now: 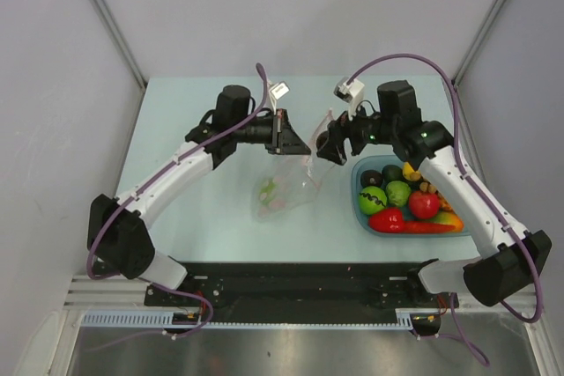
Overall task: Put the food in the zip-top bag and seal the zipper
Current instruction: Place the fake fruit in the zipper food storage bag, then pick up the fake fruit from the bin, then place the fake fruit in the zipper food storage bag.
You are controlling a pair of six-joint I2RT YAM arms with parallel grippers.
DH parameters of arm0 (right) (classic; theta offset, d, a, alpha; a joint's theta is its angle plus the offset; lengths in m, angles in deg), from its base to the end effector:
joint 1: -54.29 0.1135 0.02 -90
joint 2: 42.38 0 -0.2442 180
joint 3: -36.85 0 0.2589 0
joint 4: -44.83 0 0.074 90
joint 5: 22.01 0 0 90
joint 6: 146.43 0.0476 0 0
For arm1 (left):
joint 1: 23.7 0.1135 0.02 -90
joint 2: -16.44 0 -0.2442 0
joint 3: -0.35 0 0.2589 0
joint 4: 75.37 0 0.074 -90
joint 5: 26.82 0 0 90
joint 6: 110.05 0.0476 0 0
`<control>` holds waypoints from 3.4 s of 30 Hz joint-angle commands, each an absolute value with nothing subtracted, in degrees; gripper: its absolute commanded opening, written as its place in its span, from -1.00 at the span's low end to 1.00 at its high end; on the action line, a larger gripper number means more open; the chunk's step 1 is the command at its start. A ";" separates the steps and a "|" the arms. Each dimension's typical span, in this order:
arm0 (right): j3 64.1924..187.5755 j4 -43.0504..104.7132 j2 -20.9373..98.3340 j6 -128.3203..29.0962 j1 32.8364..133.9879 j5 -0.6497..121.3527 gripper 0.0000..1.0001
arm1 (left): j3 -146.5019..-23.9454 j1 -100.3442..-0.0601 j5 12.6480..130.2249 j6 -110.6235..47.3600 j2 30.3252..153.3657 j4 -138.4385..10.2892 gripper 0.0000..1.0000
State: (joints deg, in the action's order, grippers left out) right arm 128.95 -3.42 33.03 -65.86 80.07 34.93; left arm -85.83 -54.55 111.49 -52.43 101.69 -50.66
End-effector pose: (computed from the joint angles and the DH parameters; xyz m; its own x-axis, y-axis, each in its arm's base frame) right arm 0.2620 0.1554 0.3646 -0.3366 -0.3151 -0.8874 -0.8497 0.5078 0.1421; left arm 0.2868 -0.2127 0.3185 -0.7892 0.0565 -0.6116 0.5981 0.2970 -0.7444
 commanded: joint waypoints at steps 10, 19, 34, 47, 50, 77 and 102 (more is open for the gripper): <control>139.89 -12.24 30.22 -69.26 74.78 41.45 1.00 | -97.50 -55.69 111.96 -52.92 102.22 -49.32 -1.00; 138.51 -37.11 30.66 -96.45 50.64 48.99 0.99 | -97.35 -56.49 111.78 -55.12 104.06 -50.19 -0.99; 132.87 -32.56 43.57 -86.14 35.21 51.64 0.84 | -95.85 -57.01 110.55 -55.30 104.33 -50.90 -0.99; 130.41 -29.39 52.19 -79.02 32.40 45.33 0.45 | -94.18 -56.93 109.85 -53.63 103.19 -49.40 -0.99; 129.88 -29.04 52.54 -78.05 31.79 43.83 0.26 | -94.00 -56.93 109.84 -53.36 103.01 -48.96 -0.99; 149.20 -26.99 33.82 -64.57 31.33 17.03 -1.00 | -94.53 -56.93 111.34 -52.84 103.97 -49.32 -0.99; 134.54 15.46 30.93 -37.07 67.73 15.52 -1.00 | -96.11 -55.96 113.62 -53.54 103.45 -49.93 -1.00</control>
State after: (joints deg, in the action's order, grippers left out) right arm 137.05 18.43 33.54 -30.69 67.98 15.98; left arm -94.53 -56.54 111.62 -52.67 105.28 -47.32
